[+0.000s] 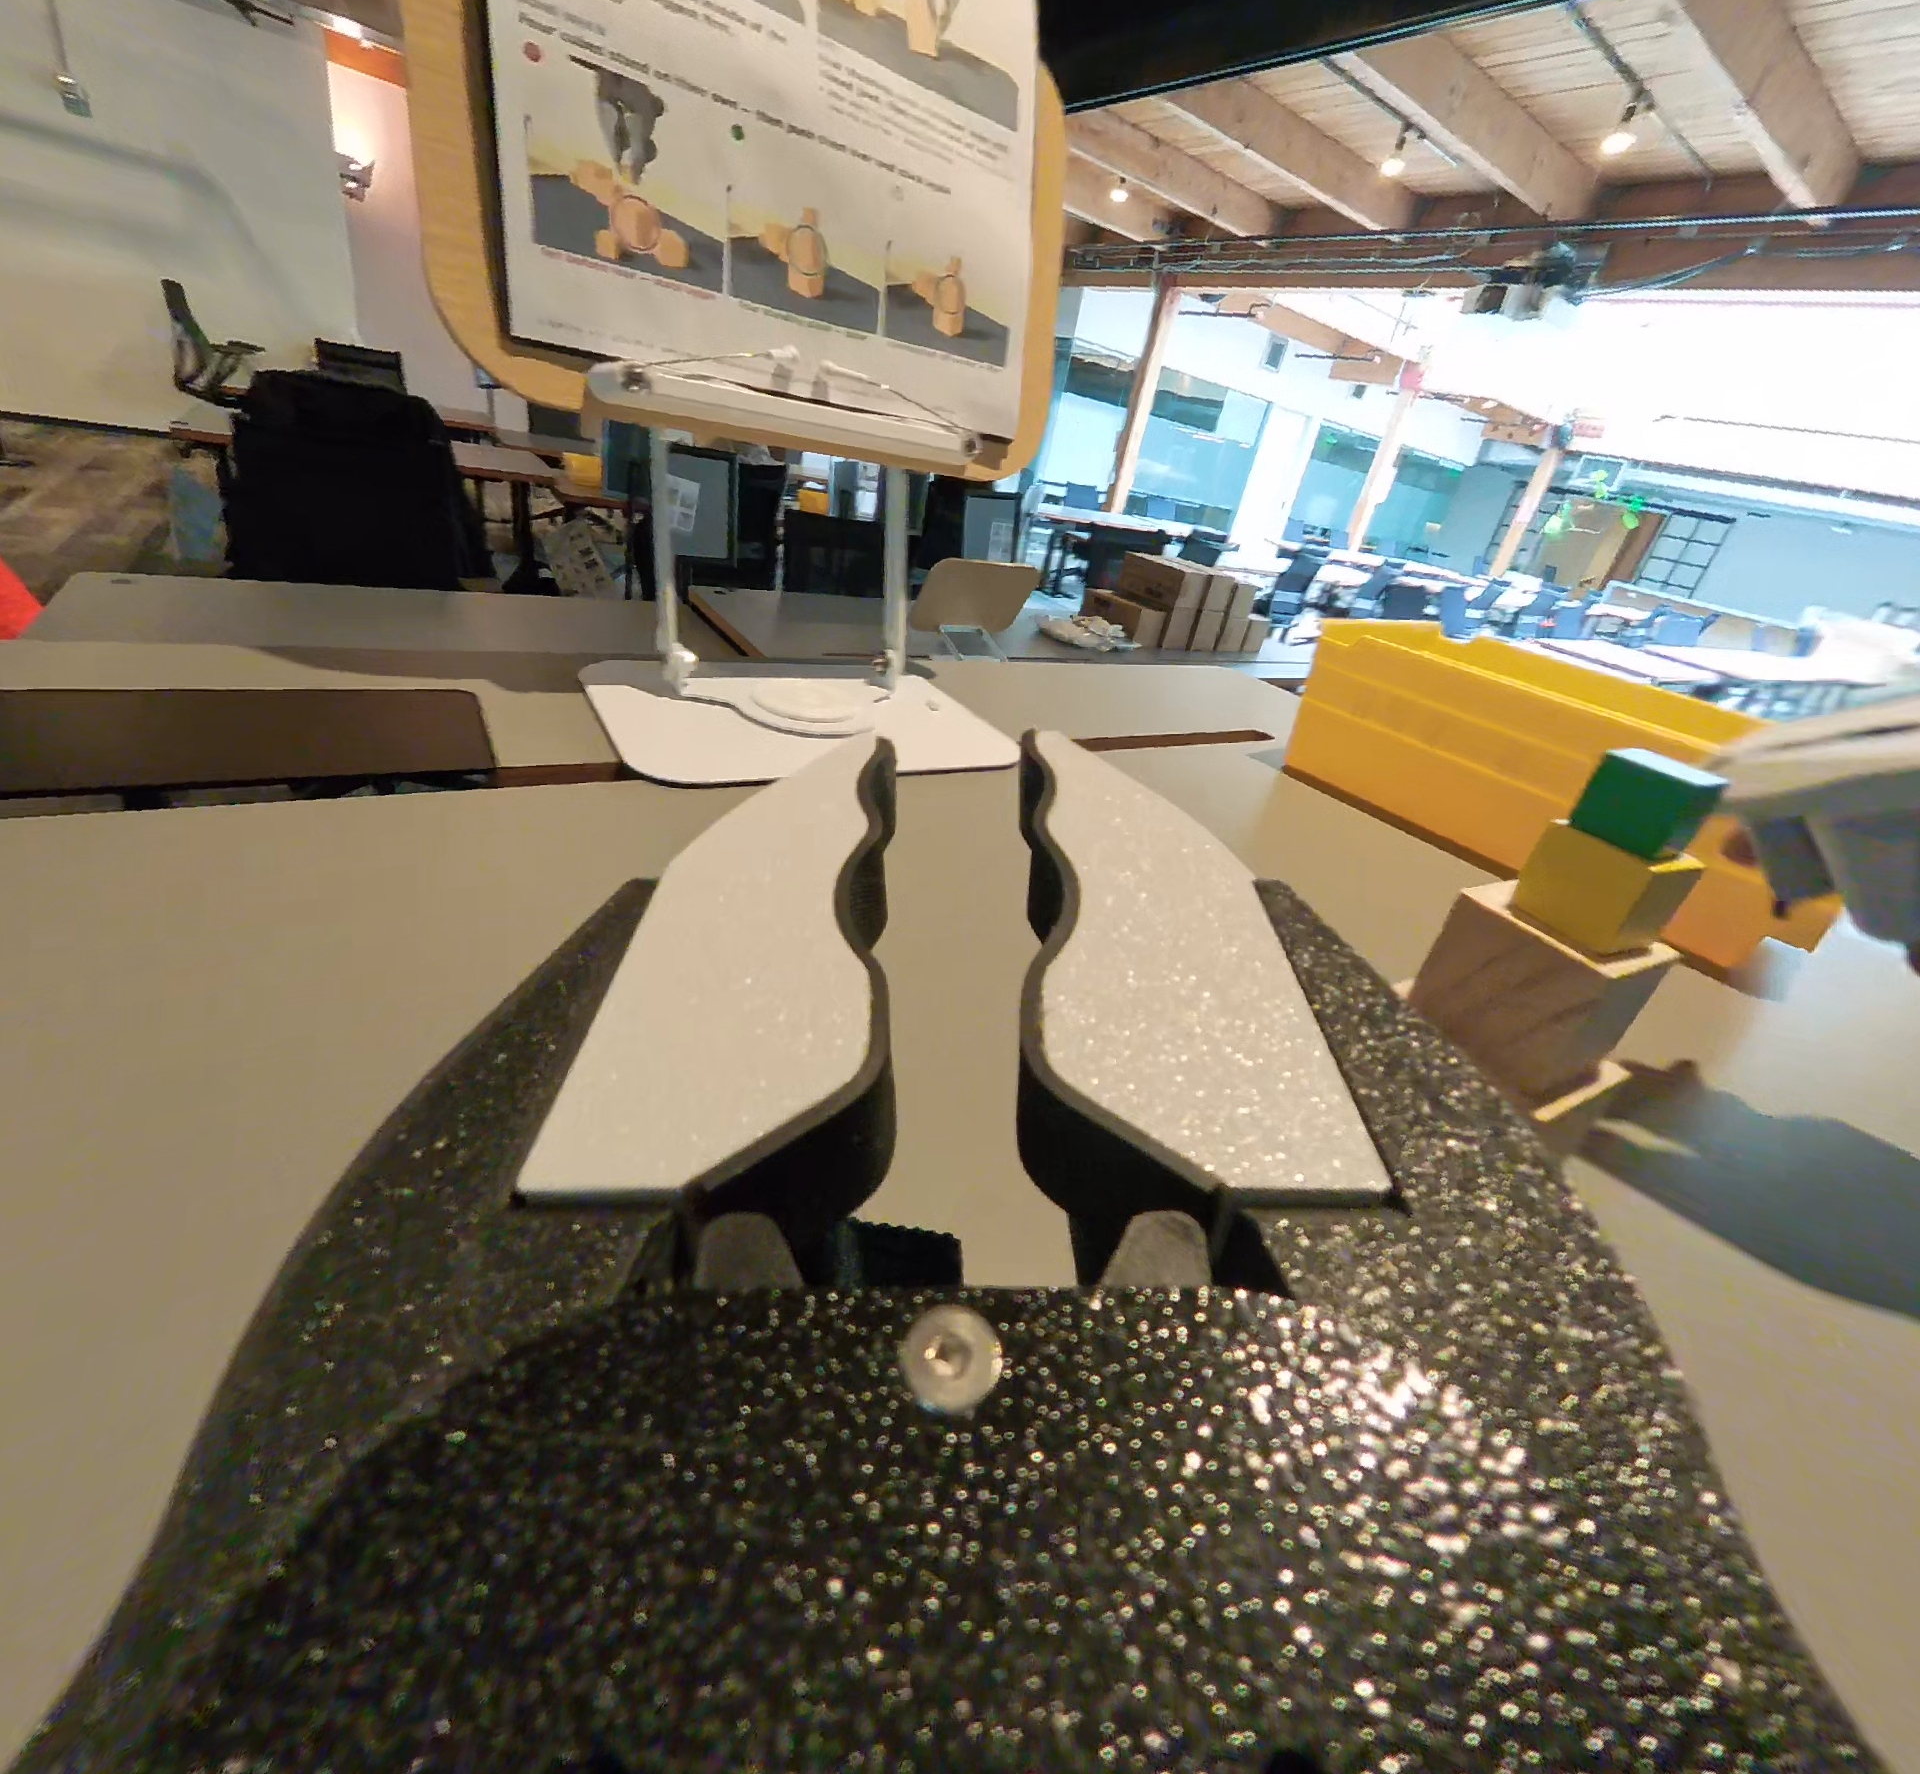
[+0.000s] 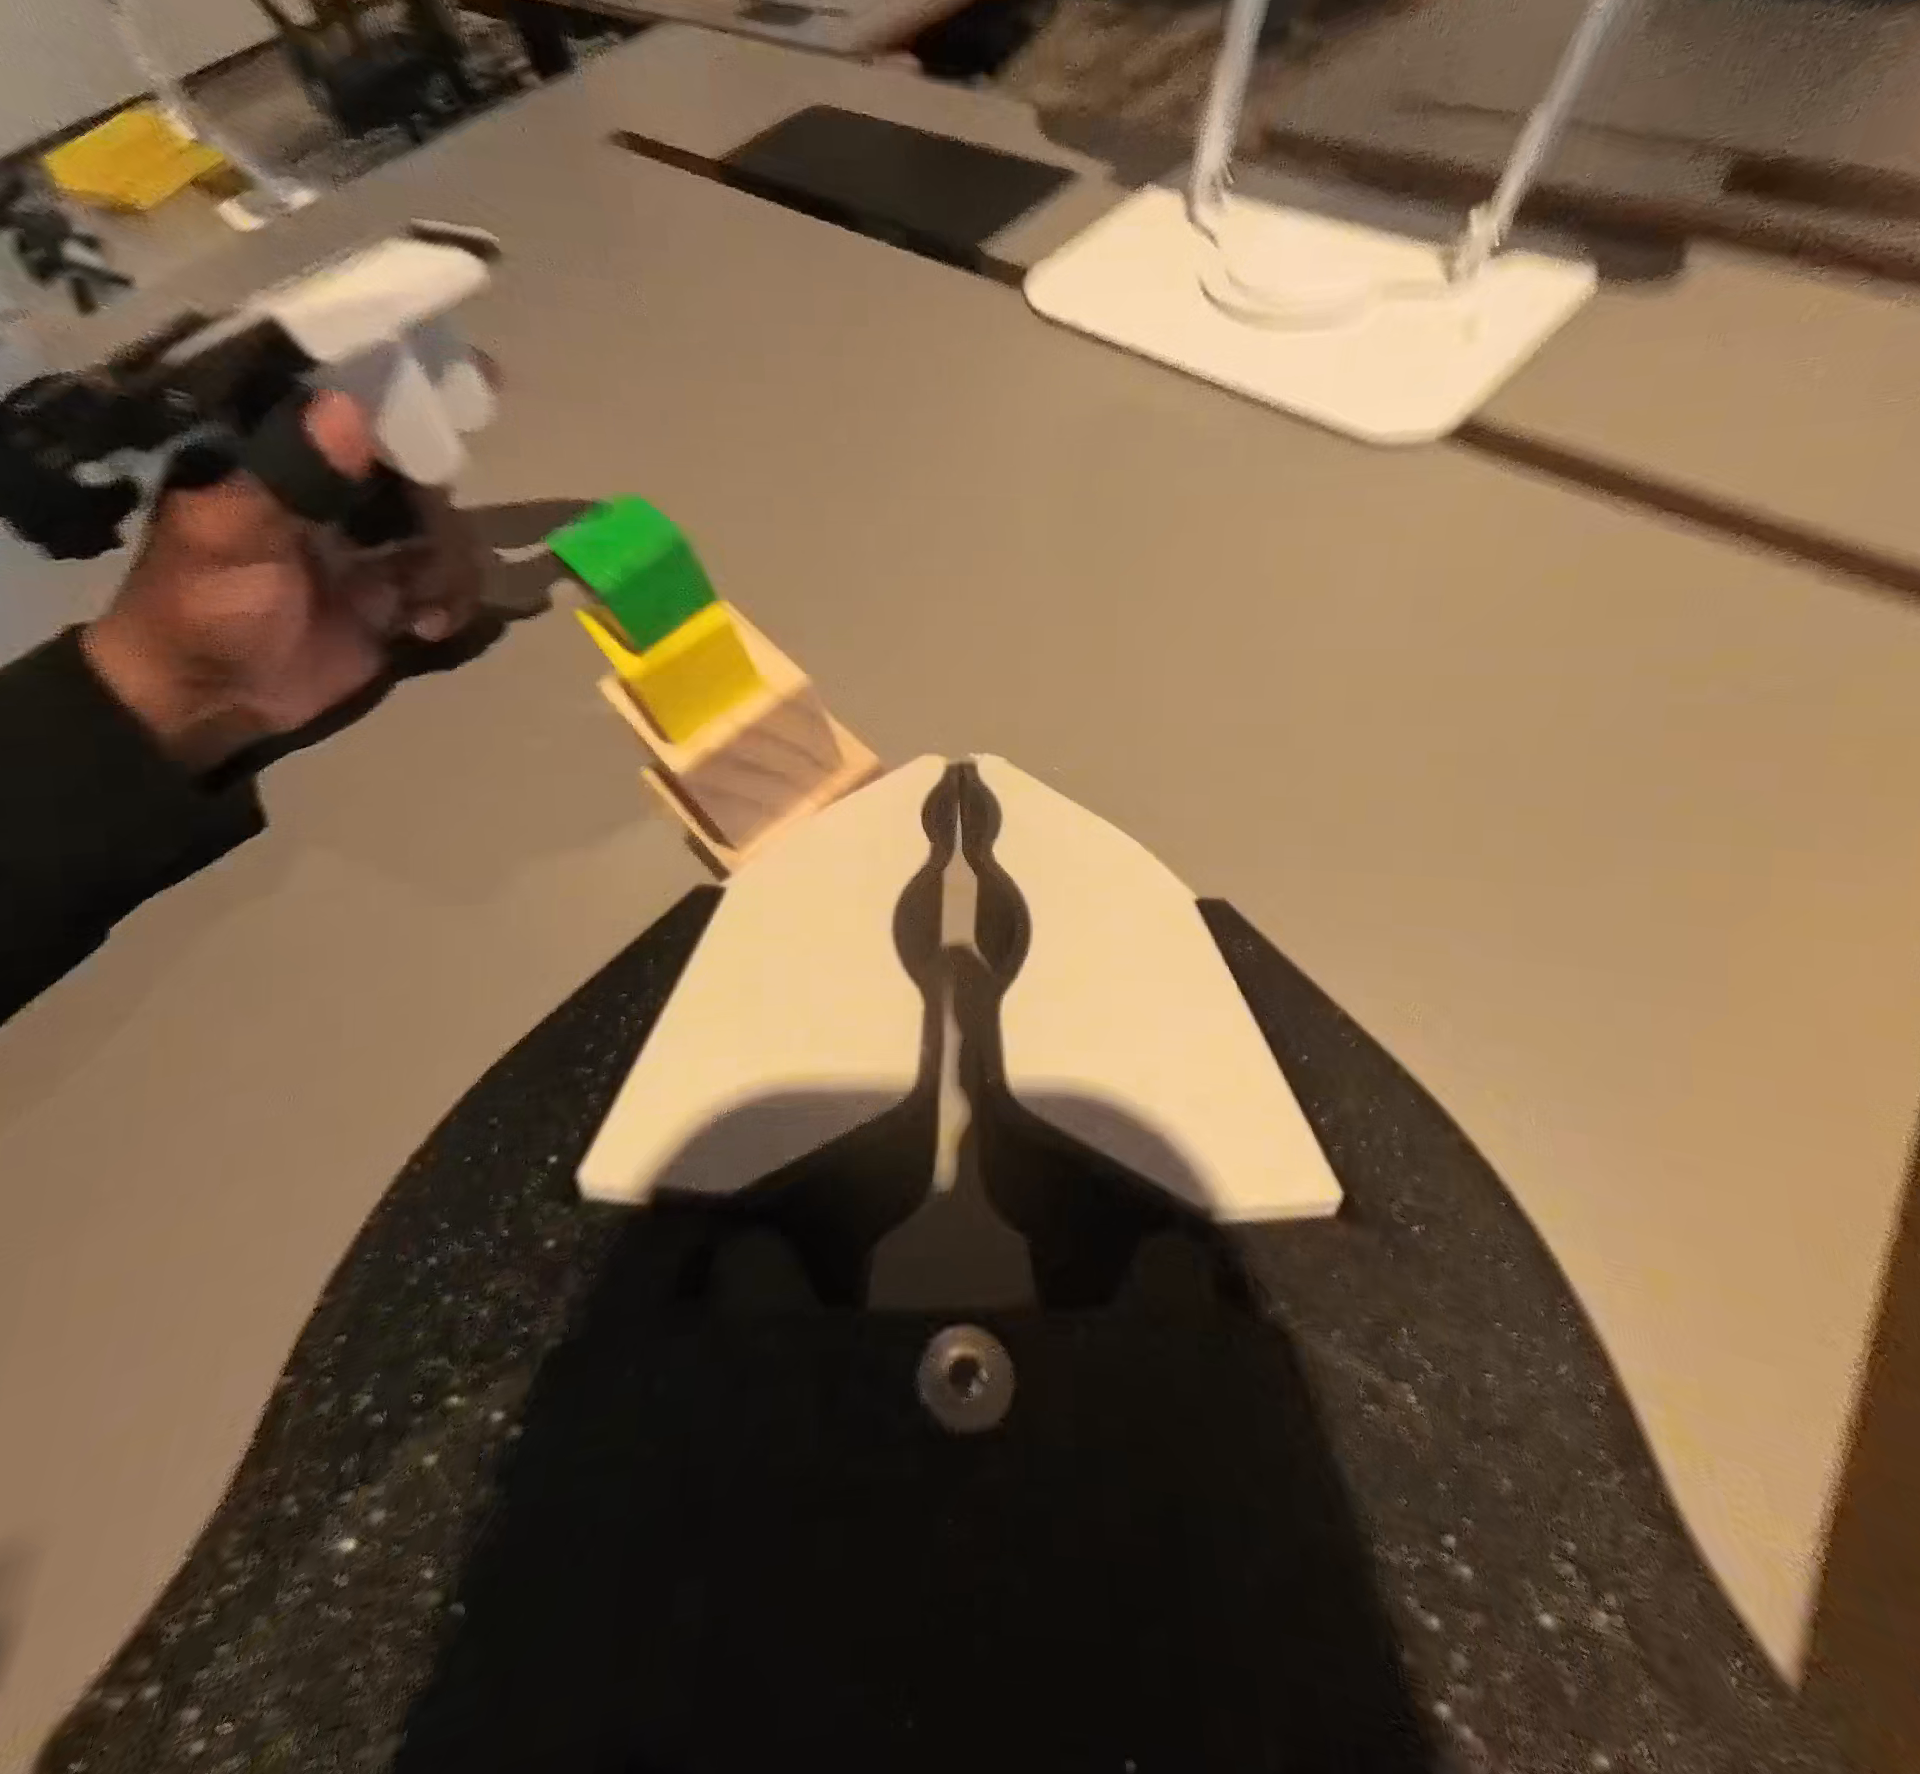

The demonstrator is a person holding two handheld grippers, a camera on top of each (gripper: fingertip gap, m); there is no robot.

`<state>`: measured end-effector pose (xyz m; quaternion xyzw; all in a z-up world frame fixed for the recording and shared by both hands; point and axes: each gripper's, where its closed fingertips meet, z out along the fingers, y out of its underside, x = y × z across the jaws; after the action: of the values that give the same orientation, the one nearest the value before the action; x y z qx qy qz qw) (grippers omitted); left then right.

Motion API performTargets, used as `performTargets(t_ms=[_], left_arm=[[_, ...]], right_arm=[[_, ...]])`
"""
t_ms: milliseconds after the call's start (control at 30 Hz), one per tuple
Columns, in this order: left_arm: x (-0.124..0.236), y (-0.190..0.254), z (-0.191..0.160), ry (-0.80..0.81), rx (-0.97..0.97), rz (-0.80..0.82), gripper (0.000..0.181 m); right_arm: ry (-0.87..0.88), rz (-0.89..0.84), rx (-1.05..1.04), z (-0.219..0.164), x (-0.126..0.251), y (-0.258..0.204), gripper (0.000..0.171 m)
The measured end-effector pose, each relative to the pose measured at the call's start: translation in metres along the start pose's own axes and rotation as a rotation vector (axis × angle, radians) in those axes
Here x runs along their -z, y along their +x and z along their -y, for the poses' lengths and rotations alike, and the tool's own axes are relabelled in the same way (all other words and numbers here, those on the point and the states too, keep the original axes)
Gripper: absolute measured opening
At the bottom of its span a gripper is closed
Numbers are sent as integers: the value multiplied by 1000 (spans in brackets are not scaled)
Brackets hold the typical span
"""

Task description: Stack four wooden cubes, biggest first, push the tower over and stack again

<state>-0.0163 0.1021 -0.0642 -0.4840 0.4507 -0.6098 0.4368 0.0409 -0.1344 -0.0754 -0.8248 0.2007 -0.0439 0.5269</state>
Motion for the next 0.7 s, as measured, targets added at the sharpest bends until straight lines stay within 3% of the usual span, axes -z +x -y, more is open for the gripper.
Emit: performTargets(t_ms=[167, 400, 567, 700], left_arm=[[13, -38, -2, -74, -66, 187, 18], [71, -111, 18, -39, -4, 361, 17], [114, -149, 37, 36, 38, 397, 17], [110, -145, 36, 21, 31, 334, 18]], right_arm=[[-63, -99, -34, -36, -34, 0, 0], [-86, 36, 186, -23, -79, -76, 0], [-197, 40, 257, -49, -58, -83, 0], [-167, 183, 246, -62, -24, -105, 0]])
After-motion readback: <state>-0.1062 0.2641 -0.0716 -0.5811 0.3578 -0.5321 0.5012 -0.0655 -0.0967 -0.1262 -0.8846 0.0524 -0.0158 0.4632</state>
